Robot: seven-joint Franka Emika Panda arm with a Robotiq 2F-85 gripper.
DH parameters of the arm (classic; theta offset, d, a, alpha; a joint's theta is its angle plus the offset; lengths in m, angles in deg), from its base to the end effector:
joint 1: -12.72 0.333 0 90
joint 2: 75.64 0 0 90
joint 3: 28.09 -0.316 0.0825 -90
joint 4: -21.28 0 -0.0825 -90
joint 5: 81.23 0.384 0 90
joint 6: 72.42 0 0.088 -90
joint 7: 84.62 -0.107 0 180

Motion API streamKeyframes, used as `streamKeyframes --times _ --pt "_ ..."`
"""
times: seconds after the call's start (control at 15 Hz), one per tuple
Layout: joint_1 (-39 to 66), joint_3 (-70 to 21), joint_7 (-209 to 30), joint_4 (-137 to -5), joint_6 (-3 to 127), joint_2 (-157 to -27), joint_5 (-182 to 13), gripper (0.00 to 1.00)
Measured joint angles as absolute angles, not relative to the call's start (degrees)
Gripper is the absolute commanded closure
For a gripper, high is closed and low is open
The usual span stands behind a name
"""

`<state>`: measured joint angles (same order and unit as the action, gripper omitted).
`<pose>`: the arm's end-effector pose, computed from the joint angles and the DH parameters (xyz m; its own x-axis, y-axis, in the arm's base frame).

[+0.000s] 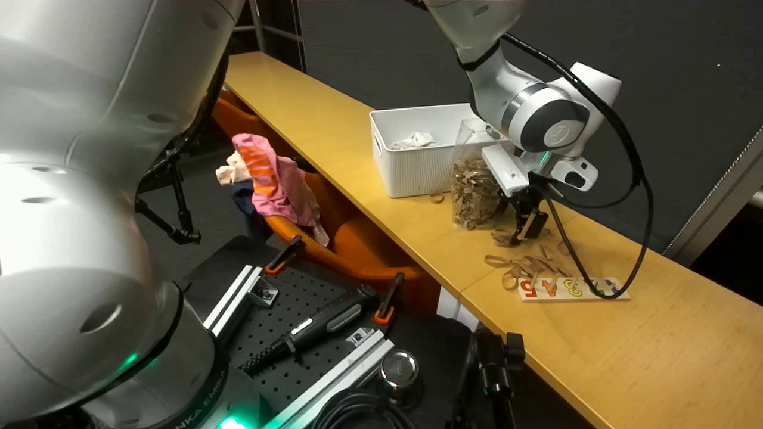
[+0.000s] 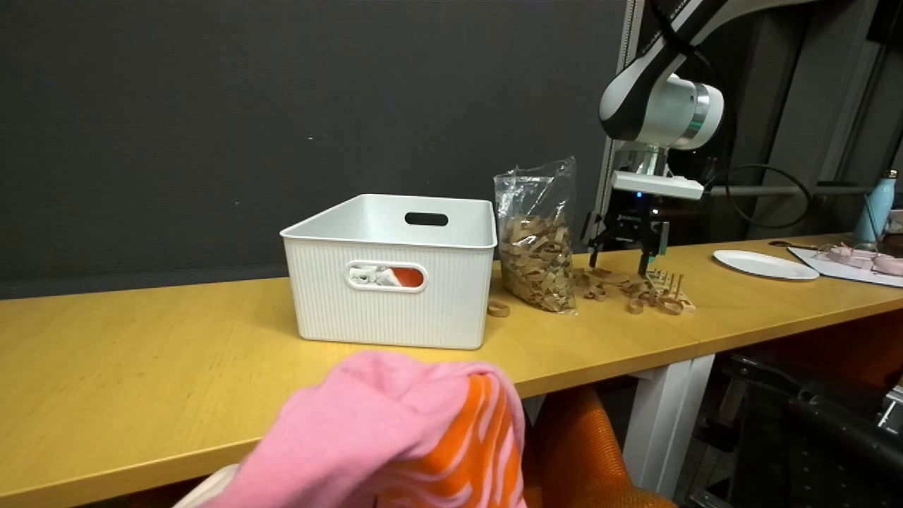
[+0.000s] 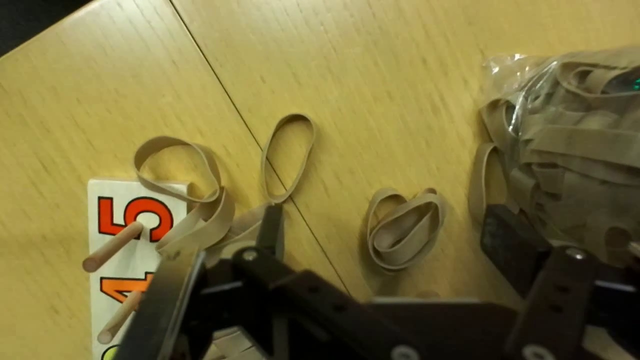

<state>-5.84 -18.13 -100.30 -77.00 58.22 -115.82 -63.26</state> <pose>0.5859 -0.2997 0.1764 0.5731 -0.8059 -0.1486 -0.8187 -0.5710 -0.0610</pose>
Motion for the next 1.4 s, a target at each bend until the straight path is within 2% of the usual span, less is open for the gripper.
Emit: streamKeyframes --times 0.27,0.73,1.4 --pt "-5.7 -18.1 -100.5 -77.9 59.7 -115.8 -63.3 0.00" --pt "-3.6 -16.0 -102.9 -87.9 72.1 -114.3 -63.3 0.00" --pt "-3.6 -14.0 -104.7 -88.6 72.9 -114.4 -63.3 0.00"
